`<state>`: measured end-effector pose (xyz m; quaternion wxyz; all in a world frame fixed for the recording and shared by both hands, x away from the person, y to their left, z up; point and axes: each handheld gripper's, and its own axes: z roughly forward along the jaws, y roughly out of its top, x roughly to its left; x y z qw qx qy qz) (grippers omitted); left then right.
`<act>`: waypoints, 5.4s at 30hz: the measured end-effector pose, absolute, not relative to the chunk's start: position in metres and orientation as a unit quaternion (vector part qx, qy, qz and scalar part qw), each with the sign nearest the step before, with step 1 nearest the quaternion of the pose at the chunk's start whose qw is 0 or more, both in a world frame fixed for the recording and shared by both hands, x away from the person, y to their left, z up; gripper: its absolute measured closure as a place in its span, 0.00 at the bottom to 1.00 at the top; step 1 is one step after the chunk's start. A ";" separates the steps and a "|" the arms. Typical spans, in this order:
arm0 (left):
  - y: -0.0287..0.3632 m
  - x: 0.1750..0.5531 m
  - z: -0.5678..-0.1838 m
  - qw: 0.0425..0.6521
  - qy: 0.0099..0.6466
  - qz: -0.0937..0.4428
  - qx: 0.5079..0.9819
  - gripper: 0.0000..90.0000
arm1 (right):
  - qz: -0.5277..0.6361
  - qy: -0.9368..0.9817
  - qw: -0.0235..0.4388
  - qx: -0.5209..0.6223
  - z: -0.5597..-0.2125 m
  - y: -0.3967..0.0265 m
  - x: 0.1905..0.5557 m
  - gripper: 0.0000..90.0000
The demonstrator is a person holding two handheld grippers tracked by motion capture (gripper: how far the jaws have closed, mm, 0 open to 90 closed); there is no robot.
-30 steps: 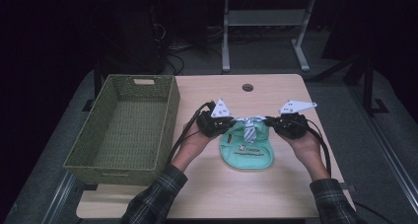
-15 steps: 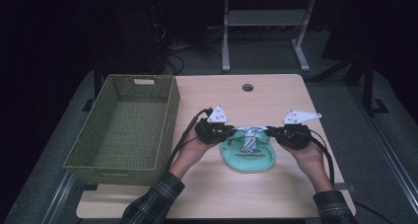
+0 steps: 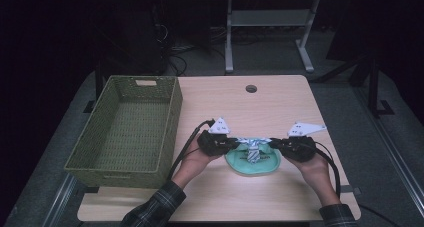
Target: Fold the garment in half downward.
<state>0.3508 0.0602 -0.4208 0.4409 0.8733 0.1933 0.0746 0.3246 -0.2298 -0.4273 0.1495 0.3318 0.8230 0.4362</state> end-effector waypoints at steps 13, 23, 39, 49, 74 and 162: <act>0.055 0.341 -0.439 0.426 0.191 0.046 0.883 0.87 | 0.427 0.829 0.134 0.336 -0.447 -0.235 0.310 0.91; 0.054 0.337 -0.448 0.415 0.193 0.031 0.889 0.83 | 0.422 0.831 0.117 0.343 -0.456 -0.237 0.302 0.89; 0.061 0.336 -0.446 0.415 0.212 0.015 0.884 0.60 | 0.429 0.823 0.107 0.356 -0.455 -0.247 0.295 0.76; 0.074 0.332 -0.429 0.437 0.207 0.017 0.875 0.76 | 0.453 0.810 0.117 0.354 -0.438 -0.260 0.287 0.88; 0.045 0.333 -0.454 0.400 0.206 -0.004 0.893 0.94 | 0.422 0.841 0.074 0.330 -0.460 -0.233 0.297 0.99; 0.017 0.321 -0.458 0.352 0.181 0.016 0.918 0.94 | 0.366 0.867 0.081 0.330 -0.470 -0.206 0.387 1.00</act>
